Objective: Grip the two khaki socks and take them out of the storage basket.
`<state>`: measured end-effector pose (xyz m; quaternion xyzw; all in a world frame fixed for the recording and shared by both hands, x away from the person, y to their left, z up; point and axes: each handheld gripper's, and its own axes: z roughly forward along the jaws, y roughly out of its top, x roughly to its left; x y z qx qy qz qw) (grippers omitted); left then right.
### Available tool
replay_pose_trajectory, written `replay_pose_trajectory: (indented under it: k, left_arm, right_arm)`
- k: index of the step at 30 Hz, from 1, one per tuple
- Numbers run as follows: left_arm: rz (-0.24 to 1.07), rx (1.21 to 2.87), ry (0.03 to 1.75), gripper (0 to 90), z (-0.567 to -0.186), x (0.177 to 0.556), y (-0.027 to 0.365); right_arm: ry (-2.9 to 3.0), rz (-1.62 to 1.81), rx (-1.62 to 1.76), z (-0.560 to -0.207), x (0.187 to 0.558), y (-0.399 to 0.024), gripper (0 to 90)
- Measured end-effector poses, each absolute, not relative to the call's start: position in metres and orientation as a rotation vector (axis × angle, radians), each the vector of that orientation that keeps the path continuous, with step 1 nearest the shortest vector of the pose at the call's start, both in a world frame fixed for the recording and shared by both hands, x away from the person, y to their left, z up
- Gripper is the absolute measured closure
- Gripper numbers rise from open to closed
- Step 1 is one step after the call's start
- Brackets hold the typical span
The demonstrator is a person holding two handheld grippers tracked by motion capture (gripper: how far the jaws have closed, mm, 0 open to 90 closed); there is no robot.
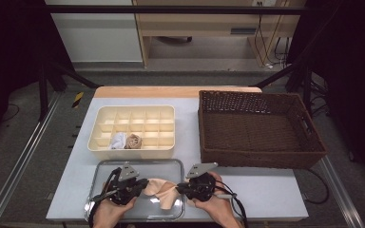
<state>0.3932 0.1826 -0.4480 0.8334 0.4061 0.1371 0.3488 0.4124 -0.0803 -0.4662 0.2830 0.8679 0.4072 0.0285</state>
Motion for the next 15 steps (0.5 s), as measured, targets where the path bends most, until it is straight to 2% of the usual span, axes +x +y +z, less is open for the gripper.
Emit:
replay_pose_trajectory:
  k: [2, 3, 4, 5, 9, 15]
  left_arm:
    - [0.375, 2.147, 1.066, 75.9, -0.449, 0.395, 0.181]
    - [0.393, 2.139, 1.072, 65.3, -0.449, 0.396, 0.181]
    - [0.389, 2.133, 1.066, 65.3, -0.449, 0.397, 0.181]
    - [0.393, 2.122, 1.058, 61.4, -0.448, 0.396, 0.181]
    - [0.432, 2.111, 1.003, 59.3, -0.444, 0.384, 0.183]
    - [0.442, 2.152, 0.940, 60.8, -0.448, 0.378, 0.172]
  right_arm:
    - [2.668, 1.228, 0.868, -0.469, 0.413, -0.078, 77.7]
    - [2.658, 1.240, 0.873, -0.468, 0.412, -0.077, 76.1]
    - [2.658, 1.240, 0.873, -0.468, 0.412, -0.077, 76.1]
    - [2.636, 1.272, 0.874, -0.464, 0.410, -0.080, 75.3]
    - [2.602, 1.352, 0.872, -0.454, 0.404, -0.085, 75.6]
    - [2.617, 1.386, 0.854, -0.455, 0.395, -0.078, 73.7]
